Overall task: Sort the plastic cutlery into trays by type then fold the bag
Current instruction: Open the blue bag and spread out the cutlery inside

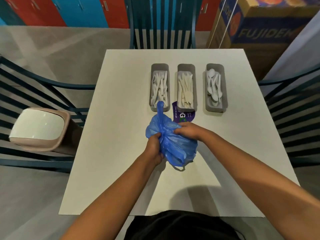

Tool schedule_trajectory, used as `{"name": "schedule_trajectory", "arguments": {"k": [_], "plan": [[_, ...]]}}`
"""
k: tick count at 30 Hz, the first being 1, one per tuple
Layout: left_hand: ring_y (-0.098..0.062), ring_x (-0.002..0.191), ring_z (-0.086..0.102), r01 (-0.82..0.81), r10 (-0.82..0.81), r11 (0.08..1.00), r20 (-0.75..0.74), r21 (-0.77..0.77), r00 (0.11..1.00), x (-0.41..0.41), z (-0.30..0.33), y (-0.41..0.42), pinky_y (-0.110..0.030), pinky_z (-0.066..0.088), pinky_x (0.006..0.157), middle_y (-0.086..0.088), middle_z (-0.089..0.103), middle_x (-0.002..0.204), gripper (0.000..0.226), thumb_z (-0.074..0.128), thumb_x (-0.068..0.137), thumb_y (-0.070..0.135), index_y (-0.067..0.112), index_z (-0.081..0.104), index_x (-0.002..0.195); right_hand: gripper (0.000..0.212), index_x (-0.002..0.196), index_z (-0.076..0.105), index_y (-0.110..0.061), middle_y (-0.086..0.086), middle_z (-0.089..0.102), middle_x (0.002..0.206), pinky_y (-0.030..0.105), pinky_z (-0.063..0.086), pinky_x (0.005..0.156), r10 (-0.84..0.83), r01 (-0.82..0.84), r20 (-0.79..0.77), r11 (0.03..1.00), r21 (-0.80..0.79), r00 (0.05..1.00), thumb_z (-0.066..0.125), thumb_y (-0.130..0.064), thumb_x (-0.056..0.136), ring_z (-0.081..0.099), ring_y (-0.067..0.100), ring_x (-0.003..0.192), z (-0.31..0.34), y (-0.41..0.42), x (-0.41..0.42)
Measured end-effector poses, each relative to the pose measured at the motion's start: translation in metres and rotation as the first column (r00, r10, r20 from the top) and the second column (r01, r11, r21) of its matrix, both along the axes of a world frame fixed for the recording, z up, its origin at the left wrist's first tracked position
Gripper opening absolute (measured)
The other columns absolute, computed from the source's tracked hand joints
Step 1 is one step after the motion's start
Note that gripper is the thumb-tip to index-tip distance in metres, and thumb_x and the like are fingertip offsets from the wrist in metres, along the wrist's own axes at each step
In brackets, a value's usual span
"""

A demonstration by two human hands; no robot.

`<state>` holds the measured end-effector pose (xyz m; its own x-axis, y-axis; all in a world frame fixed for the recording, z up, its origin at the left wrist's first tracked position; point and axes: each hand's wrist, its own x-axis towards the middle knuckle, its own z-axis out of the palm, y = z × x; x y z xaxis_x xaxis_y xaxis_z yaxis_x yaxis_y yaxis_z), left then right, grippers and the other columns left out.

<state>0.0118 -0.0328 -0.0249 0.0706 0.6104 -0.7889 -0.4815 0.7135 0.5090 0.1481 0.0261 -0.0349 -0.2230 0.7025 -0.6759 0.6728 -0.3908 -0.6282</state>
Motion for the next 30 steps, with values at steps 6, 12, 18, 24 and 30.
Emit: {"name": "schedule_trajectory", "arguments": {"k": [6, 12, 18, 24, 30], "plan": [[-0.020, 0.075, 0.064, -0.036, 0.032, 0.999, 0.127, 0.031, 0.991, 0.048, -0.008, -0.029, -0.037, 0.052, 0.069, -0.006, 0.071, 0.069, 0.034, 0.024, 0.100, 0.015, 0.007, 0.056, 0.091, 0.034, 0.123, 0.059, -0.017, 0.008, 0.062, 0.121, 0.029, 0.043, 0.089, 0.062, -0.066, 0.068, 0.996, 0.056, 0.996, 0.055, -0.018, 0.090, 0.058, 0.022, 0.104, -0.008, -0.016, 0.041], [-0.035, 0.101, 0.061, -0.105, 0.109, 0.994, 0.160, -0.034, 0.981, 0.082, -0.016, -0.036, -0.046, 0.057, 0.069, -0.018, 0.060, 0.113, 0.036, 0.023, 0.102, 0.014, 0.005, 0.049, 0.126, 0.044, 0.133, 0.053, -0.027, 0.006, 0.055, 0.135, 0.031, 0.038, 0.103, 0.093, -0.127, 0.145, 0.962, 0.241, 0.985, 0.050, -0.016, 0.091, 0.051, 0.024, 0.123, -0.014, -0.018, 0.059], [-0.020, 0.068, 0.050, 0.156, -0.186, 0.973, -0.172, -0.171, 0.967, 0.090, -0.026, -0.026, -0.039, 0.047, 0.069, -0.010, 0.055, 0.082, 0.030, 0.043, 0.094, 0.034, 0.010, 0.049, 0.112, 0.028, 0.111, 0.066, -0.031, 0.002, 0.054, 0.127, 0.041, 0.042, 0.099, 0.119, -0.209, 0.223, 0.871, 0.444, 0.968, 0.050, -0.021, 0.091, 0.052, 0.026, 0.114, -0.006, -0.019, 0.074], [-0.036, 0.115, 0.049, 0.184, 0.049, 0.967, -0.839, 0.175, 0.542, 0.073, -0.027, -0.015, -0.036, 0.041, 0.098, -0.017, 0.033, 0.136, 0.058, 0.064, 0.081, 0.018, 0.011, 0.038, 0.132, 0.025, 0.107, 0.068, -0.028, 0.002, 0.054, 0.121, 0.032, 0.042, 0.093, 0.243, -0.340, 0.262, 0.829, 0.444, 0.934, 0.056, -0.019, 0.087, 0.053, 0.022, 0.110, -0.004, -0.027, 0.095], [-0.022, 0.120, 0.048, 0.758, -0.136, 0.617, -0.920, 0.212, 0.368, 0.062, -0.026, -0.002, -0.018, 0.033, 0.094, -0.010, 0.046, 0.135, 0.048, 0.051, 0.085, 0.001, 0.010, 0.044, 0.133, 0.046, 0.134, 0.048, -0.035, -0.001, 0.050, 0.136, 0.037, 0.043, 0.098, 0.240, -0.377, 0.336, 0.815, 0.440, 0.911, 0.054, -0.024, 0.090, 0.050, 0.023, 0.119, -0.006, -0.035, 0.082]]}}
